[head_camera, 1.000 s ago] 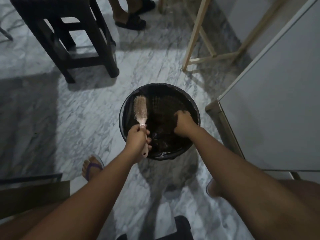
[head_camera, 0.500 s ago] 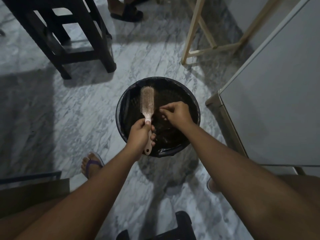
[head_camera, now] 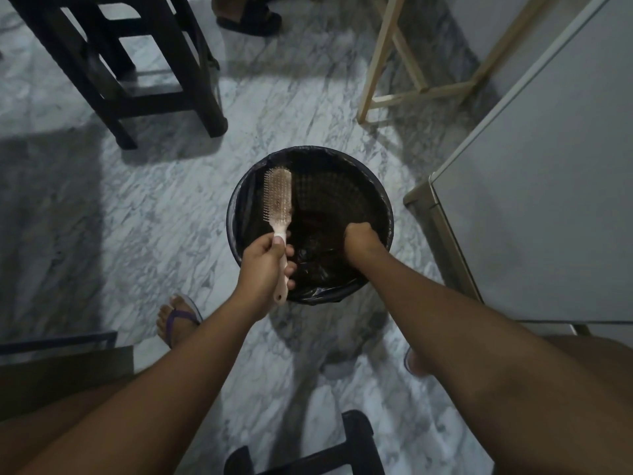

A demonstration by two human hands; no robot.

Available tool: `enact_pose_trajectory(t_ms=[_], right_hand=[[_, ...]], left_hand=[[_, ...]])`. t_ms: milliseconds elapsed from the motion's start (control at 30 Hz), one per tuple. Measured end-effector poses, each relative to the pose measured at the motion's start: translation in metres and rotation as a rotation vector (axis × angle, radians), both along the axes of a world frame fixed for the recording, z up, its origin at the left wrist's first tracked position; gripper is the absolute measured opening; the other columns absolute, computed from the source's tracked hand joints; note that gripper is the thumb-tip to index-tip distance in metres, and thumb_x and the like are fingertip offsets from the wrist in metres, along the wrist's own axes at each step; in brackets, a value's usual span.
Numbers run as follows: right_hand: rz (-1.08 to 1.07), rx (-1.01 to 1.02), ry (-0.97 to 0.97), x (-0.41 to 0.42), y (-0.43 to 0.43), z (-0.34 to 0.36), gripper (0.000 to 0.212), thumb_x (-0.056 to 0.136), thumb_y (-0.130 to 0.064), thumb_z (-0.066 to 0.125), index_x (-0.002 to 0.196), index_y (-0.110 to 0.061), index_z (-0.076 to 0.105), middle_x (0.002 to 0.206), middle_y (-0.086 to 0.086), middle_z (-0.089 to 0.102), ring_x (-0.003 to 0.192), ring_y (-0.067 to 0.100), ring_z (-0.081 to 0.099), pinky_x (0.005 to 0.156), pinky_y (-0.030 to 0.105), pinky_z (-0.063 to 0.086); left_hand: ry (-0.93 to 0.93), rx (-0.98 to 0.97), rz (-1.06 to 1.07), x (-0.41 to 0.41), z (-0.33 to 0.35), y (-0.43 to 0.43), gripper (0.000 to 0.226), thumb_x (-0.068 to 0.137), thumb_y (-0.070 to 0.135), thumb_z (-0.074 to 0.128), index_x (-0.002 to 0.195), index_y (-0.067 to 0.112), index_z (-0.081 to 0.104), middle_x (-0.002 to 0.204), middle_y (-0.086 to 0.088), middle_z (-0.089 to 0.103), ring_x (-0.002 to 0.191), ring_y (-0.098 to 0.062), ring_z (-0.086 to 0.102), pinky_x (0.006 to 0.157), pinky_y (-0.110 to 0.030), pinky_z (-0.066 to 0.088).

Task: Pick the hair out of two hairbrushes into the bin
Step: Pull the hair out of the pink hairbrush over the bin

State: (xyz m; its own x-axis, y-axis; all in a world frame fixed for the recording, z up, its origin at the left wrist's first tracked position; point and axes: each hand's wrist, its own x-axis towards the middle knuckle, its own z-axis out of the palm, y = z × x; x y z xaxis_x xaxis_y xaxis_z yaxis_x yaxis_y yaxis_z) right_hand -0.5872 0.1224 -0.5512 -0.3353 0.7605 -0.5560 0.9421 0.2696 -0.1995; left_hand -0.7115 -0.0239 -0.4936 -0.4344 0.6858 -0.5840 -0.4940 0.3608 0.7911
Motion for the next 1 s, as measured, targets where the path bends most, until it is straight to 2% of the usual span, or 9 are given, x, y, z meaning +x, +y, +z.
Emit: enact_pose_trajectory(t_ms=[133,233,300,367,467,567,633,733,1000], right_hand=[[0.019,-0.120,0.056,-0.004,0.004,0.009,0.034,0.088,-0.008,0.062,0.121,-0.001,0.063,0.121,0.020,0.064,0.115,0.038,0.062,0.096,0.037,0.050],[-0.237,-0.263,0.491,-0.015,0.008,0.029,0.059,0.089,-0.004,0.059,0.146,-0.011,0.044,0.140,0.014,0.055,0.122,0.027,0.058,0.097,0.031,0.049],[-0.517,-0.488,0.832,-0.024,0.006,0.042,0.058,0.095,-0.008,0.057,0.150,-0.016,0.038,0.140,0.014,0.055,0.118,0.027,0.061,0.088,0.036,0.055],[-0.595,-0.667,0.963,-0.029,0.000,0.048,0.056,0.096,-0.016,0.063,0.147,-0.011,0.041,0.132,0.017,0.061,0.112,0.029,0.066,0.085,0.040,0.060],[-0.501,-0.654,1.001,-0.029,-0.007,0.048,0.037,0.093,-0.013,0.066,0.127,0.002,0.061,0.117,0.025,0.068,0.098,0.026,0.070,0.081,0.034,0.061],[-0.534,-0.625,1.052,-0.028,-0.007,0.047,0.030,0.091,-0.010,0.069,0.115,0.008,0.067,0.105,0.025,0.072,0.089,0.026,0.072,0.078,0.030,0.062],[-0.529,-0.567,1.042,-0.028,-0.005,0.047,0.027,0.089,-0.009,0.071,0.108,0.010,0.069,0.093,0.022,0.073,0.076,0.020,0.072,0.072,0.026,0.063],[-0.557,-0.454,1.008,-0.028,-0.001,0.047,0.023,0.091,-0.008,0.068,0.103,0.011,0.069,0.079,0.016,0.070,0.062,0.013,0.066,0.061,0.019,0.060],[-0.803,-0.182,0.823,-0.018,0.013,0.017,0.020,0.094,-0.013,0.064,0.088,0.005,0.072,0.075,0.011,0.070,0.052,0.010,0.060,0.044,0.011,0.048]], left_hand=[[-0.040,-0.044,-0.036,-0.004,-0.002,-0.006,0.018,0.105,0.017,0.042,0.109,0.009,0.058,0.081,-0.005,0.052,0.055,-0.016,0.044,0.048,-0.028,0.039],[-0.091,-0.070,-0.074,-0.003,-0.005,-0.009,0.015,0.104,0.013,0.041,0.100,0.010,0.055,0.081,-0.007,0.052,0.055,-0.019,0.043,0.049,-0.029,0.040],[-0.071,-0.083,-0.111,0.000,-0.006,-0.009,0.014,0.104,0.013,0.042,0.102,0.009,0.055,0.082,-0.007,0.053,0.055,-0.019,0.044,0.047,-0.029,0.043],[-0.041,-0.088,-0.151,0.003,-0.005,-0.009,0.014,0.104,0.014,0.044,0.104,0.008,0.056,0.083,-0.007,0.054,0.055,-0.018,0.046,0.046,-0.030,0.047],[-0.027,-0.084,-0.179,0.005,-0.002,-0.007,0.018,0.105,0.014,0.044,0.115,0.004,0.055,0.087,-0.009,0.057,0.057,-0.019,0.051,0.053,-0.039,0.056],[-0.031,-0.095,-0.187,0.006,0.001,-0.006,0.019,0.106,0.016,0.042,0.120,0.008,0.051,0.089,-0.011,0.064,0.058,-0.023,0.059,0.059,-0.046,0.060],[-0.058,-0.090,-0.164,0.006,0.002,-0.007,0.014,0.106,0.018,0.041,0.114,0.012,0.051,0.083,-0.008,0.062,0.050,-0.019,0.053,0.051,-0.037,0.055],[-0.078,-0.084,-0.105,0.004,-0.002,-0.009,0.014,0.107,0.020,0.038,0.099,0.017,0.049,0.073,-0.002,0.047,0.044,-0.012,0.036,0.043,-0.022,0.033],[-0.047,-0.053,-0.143,0.011,-0.010,-0.019,0.019,0.107,0.020,0.035,0.111,0.017,0.054,0.069,0.000,0.045,0.042,-0.010,0.032,0.043,-0.020,0.024]])
